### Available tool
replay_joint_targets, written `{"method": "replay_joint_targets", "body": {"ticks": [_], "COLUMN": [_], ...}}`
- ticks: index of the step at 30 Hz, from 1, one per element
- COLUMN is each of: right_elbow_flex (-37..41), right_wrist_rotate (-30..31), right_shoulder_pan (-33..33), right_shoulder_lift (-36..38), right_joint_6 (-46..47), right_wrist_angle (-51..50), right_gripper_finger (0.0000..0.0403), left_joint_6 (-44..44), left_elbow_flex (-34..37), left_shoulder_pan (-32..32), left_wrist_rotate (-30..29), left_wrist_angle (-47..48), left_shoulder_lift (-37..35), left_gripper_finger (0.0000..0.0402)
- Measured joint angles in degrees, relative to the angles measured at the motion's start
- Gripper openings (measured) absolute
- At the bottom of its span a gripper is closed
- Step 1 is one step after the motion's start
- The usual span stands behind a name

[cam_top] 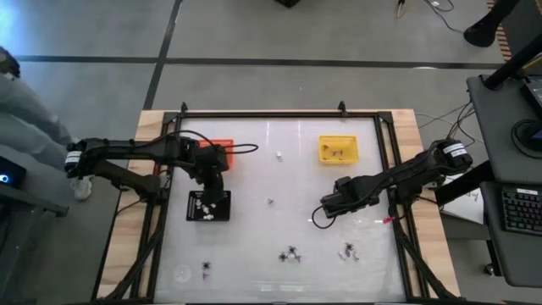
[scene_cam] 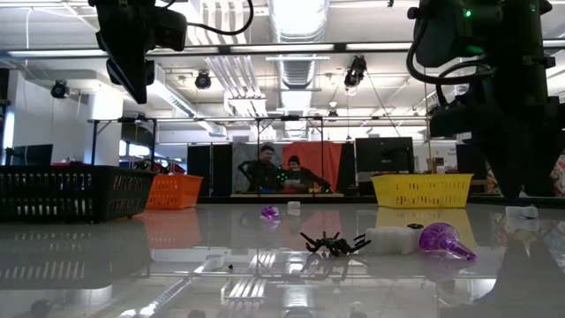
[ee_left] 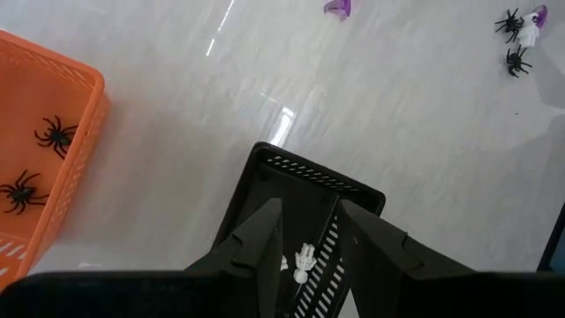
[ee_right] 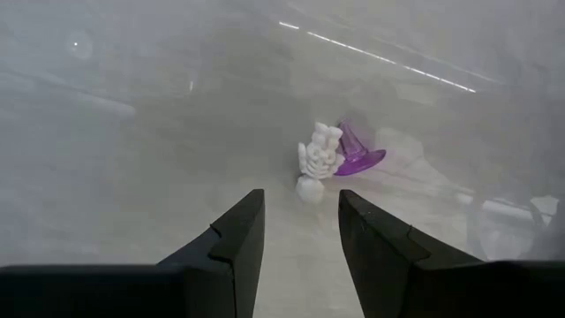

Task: Sort Halloween decoration
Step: Put the white skeleton toy into the black bin

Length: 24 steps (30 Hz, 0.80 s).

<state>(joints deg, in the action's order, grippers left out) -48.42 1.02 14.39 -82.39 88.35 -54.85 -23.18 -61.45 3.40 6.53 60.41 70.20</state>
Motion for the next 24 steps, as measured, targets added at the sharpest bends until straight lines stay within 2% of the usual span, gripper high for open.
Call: {"method": "replay_joint_targets", "body": {"ticks": [24], "right_elbow_flex": [-0.02], "right_wrist_rotate": [-1.51], "right_shoulder_pan": [-0.02], "right_shoulder_lift": [0.09], "right_joint_6": [0.12], "right_wrist_angle": [0.50], "right_gripper_finger": [0.0137], "left_joint_6": [0.13], "left_elbow_flex": [0.00], "left_shoulder_pan": [0.00], "left_wrist_rotate": [-0.16], "left_wrist_angle": [-0.86], "left_shoulder_lift": [-0.01], "left_gripper_finger": [0.0093]}}
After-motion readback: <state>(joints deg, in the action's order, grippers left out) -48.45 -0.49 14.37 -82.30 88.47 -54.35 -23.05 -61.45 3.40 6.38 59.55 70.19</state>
